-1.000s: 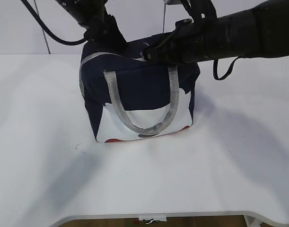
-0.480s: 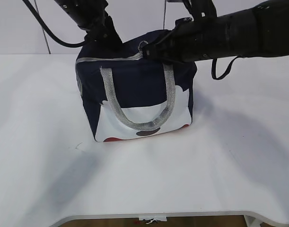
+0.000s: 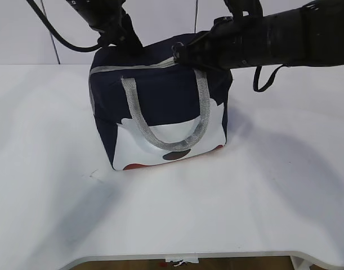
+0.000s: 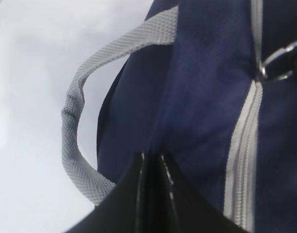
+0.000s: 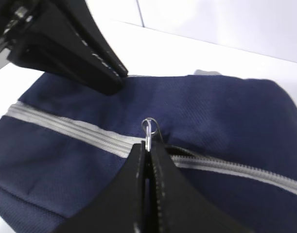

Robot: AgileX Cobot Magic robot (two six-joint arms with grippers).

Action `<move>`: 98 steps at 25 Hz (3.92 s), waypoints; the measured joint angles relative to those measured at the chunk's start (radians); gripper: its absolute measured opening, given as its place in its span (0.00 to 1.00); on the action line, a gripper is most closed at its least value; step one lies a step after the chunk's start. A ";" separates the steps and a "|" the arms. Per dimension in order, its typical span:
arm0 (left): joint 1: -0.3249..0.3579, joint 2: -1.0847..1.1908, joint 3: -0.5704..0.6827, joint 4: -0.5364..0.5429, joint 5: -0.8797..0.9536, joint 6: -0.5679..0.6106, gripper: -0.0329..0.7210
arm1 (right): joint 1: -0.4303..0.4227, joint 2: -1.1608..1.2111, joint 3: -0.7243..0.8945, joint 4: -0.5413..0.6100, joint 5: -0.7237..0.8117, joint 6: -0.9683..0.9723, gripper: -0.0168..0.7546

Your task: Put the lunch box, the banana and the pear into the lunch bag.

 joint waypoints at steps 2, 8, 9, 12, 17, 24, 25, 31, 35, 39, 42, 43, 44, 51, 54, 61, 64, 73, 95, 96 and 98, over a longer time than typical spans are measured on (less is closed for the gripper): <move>0.000 0.000 0.000 0.006 0.000 0.000 0.06 | 0.000 -0.002 0.000 0.004 -0.021 0.000 0.01; 0.000 -0.001 0.000 0.010 -0.005 0.000 0.06 | 0.000 -0.023 0.000 0.010 -0.110 0.000 0.01; 0.000 -0.001 0.000 0.010 -0.005 0.000 0.06 | 0.000 -0.024 0.000 0.011 -0.118 0.000 0.01; 0.000 -0.001 0.000 0.014 -0.005 0.000 0.06 | 0.000 -0.026 0.000 0.026 -0.140 0.000 0.01; 0.000 -0.002 0.000 0.029 -0.007 0.000 0.06 | 0.000 -0.028 0.000 0.045 -0.187 -0.002 0.01; 0.004 -0.002 0.000 0.033 -0.007 0.000 0.06 | 0.000 -0.028 0.000 0.054 -0.286 -0.006 0.01; 0.005 -0.002 0.000 0.033 -0.007 0.000 0.06 | 0.000 -0.028 0.000 0.056 -0.301 -0.006 0.01; 0.010 -0.002 0.000 0.026 -0.009 0.000 0.06 | 0.002 -0.028 0.000 0.066 -0.369 -0.015 0.01; 0.010 -0.002 0.000 0.014 -0.013 0.000 0.06 | -0.012 -0.028 0.000 0.097 -0.371 -0.020 0.01; 0.010 -0.002 0.000 -0.008 -0.024 0.000 0.06 | -0.052 -0.025 0.000 0.144 -0.343 -0.026 0.01; 0.010 -0.002 0.000 -0.011 -0.025 0.000 0.06 | -0.074 -0.011 0.000 0.180 -0.323 -0.026 0.01; 0.010 -0.002 0.000 -0.009 -0.025 0.000 0.06 | -0.079 -0.005 0.000 0.192 -0.319 -0.026 0.01; 0.010 -0.002 0.000 -0.004 -0.025 0.000 0.06 | -0.081 0.003 0.000 0.205 -0.317 -0.026 0.01; 0.010 -0.002 0.000 0.013 -0.025 0.000 0.06 | -0.091 0.031 -0.002 0.259 -0.294 -0.028 0.01; 0.012 -0.002 0.000 0.008 -0.023 0.000 0.06 | -0.092 0.038 -0.002 0.259 -0.294 -0.028 0.01; 0.025 -0.030 0.002 0.000 -0.009 0.000 0.06 | -0.097 0.053 -0.002 0.263 -0.280 -0.026 0.01; 0.035 -0.038 0.005 -0.024 0.001 -0.002 0.06 | -0.097 0.050 -0.002 0.263 -0.267 -0.025 0.01; 0.039 -0.051 0.077 -0.048 -0.017 -0.010 0.06 | -0.137 0.048 -0.002 0.263 -0.218 -0.021 0.01; 0.044 -0.074 0.083 -0.075 -0.018 -0.037 0.06 | -0.185 0.053 -0.002 0.254 -0.068 0.030 0.01; 0.044 -0.078 0.083 -0.077 -0.017 -0.039 0.06 | -0.189 0.053 -0.002 0.254 -0.068 0.030 0.01; 0.044 -0.092 0.083 -0.086 -0.017 -0.043 0.06 | -0.196 0.056 -0.002 0.253 -0.066 0.031 0.01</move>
